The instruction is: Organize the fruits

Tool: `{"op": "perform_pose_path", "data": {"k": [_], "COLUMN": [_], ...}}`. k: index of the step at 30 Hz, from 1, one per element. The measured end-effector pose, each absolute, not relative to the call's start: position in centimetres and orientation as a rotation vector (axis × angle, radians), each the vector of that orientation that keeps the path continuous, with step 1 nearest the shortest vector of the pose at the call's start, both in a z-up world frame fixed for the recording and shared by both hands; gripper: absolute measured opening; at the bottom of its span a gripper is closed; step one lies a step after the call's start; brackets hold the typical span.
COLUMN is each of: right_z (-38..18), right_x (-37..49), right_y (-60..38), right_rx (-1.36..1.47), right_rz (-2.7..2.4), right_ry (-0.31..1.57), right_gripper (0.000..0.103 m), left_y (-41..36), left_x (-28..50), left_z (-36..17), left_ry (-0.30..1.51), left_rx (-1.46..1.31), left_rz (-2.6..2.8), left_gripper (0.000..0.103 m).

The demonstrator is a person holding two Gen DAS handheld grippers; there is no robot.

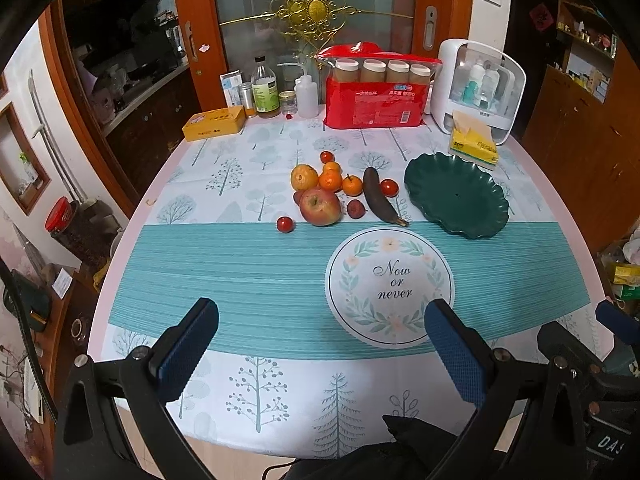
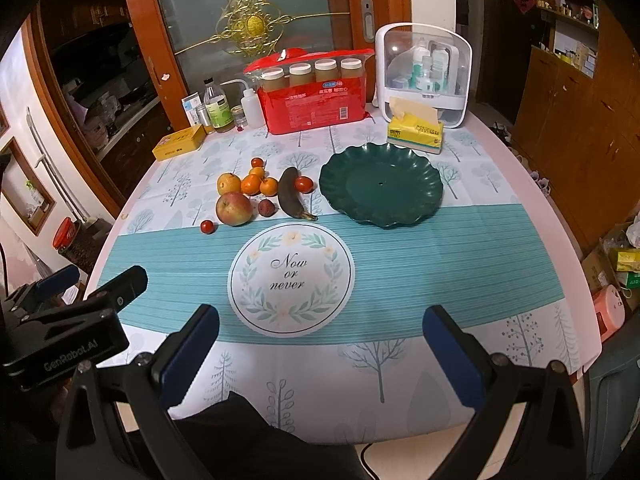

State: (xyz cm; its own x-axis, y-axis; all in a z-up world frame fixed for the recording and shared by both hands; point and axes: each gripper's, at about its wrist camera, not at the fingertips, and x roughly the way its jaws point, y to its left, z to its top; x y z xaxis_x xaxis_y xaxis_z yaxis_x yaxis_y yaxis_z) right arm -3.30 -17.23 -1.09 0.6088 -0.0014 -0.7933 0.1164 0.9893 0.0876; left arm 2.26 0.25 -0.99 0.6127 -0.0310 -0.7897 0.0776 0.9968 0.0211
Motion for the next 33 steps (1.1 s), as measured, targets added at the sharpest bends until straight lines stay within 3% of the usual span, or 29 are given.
{"op": "perform_pose_path", "data": {"k": [19,33], "right_z": [-1.6,-3.7], "right_x": [-2.1,-0.6], "right_y": [-17.3,-16.7], "right_rx": [0.188,0.281], "right_rz": [-0.106,-0.206], "right_ry": [0.979,1.002], "right_gripper": [0.102,0.102], "left_y": [0.9,5.6], "left_x": [3.7,6.8], "left_z": [-1.3,-3.8], "left_ry": [0.977,1.014], "left_rx": [0.089,-0.003], "left_rz": [-0.119,-0.208], "left_gripper": [0.102,0.102]}}
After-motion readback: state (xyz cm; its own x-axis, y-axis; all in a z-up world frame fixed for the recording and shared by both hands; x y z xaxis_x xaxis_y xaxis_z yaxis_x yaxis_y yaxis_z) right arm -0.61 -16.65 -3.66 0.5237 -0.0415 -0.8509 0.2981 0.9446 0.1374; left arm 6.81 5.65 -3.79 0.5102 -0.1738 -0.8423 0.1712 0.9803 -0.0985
